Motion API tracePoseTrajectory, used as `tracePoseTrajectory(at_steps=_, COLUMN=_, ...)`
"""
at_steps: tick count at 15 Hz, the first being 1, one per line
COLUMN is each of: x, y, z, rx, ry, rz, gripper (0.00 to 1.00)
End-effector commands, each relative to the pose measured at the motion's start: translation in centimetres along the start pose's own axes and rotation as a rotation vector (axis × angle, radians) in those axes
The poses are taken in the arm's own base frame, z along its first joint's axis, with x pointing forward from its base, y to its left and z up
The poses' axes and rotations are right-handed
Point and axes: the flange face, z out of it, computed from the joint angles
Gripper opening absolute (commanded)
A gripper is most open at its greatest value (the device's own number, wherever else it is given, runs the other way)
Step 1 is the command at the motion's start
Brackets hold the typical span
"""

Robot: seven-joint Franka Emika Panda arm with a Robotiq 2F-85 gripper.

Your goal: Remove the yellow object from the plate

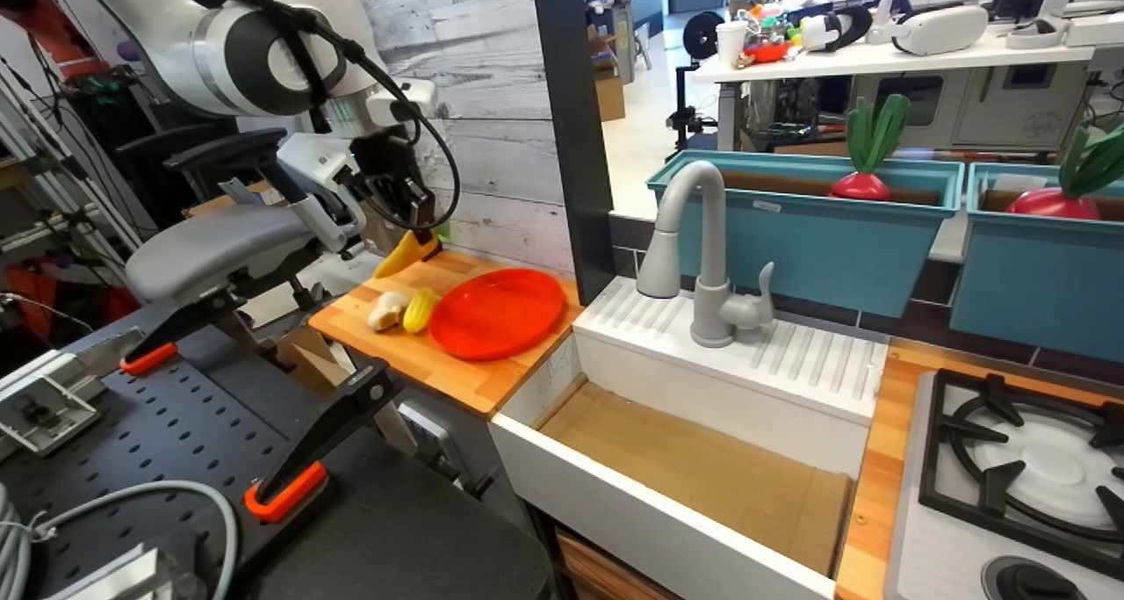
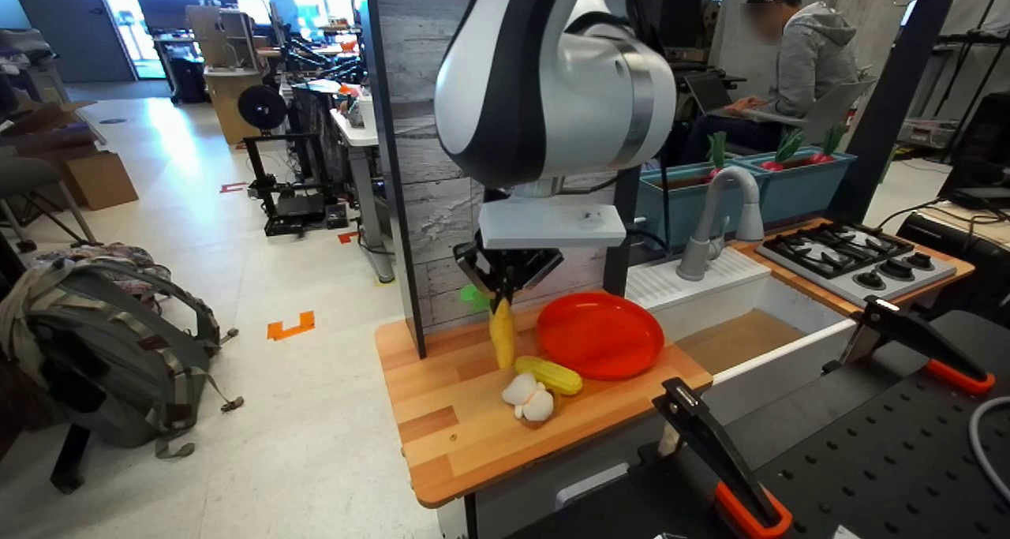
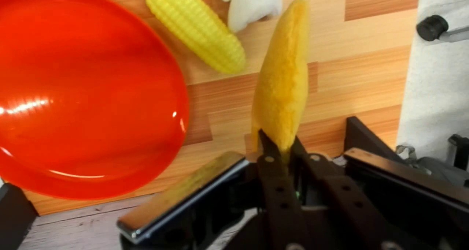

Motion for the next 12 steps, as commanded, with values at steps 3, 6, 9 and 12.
tracePoseTrajectory(at_steps=3, x=-1.0, y=-3.0, z=1.4, rx=-0.009, ry=-0.044, rz=-0.075, gripper=0.02)
tracePoseTrajectory(at_steps=6, x=-1.3, y=-3.5, z=2.5, rx=-0.021, ry=-0.082, rz=-0.107, gripper=0.02)
tracePoseTrajectory(at_steps=9, x=-1.3, y=-3.6, z=3.9, rx=-0.047, ry=-0.116, rz=-0.128, gripper=0.02)
tracePoseTrajectory(at_steps=12, x=-1.2, y=-3.8, z=5.1, rx=-0.066, ry=-0.159, rz=-0.139, gripper=0.36)
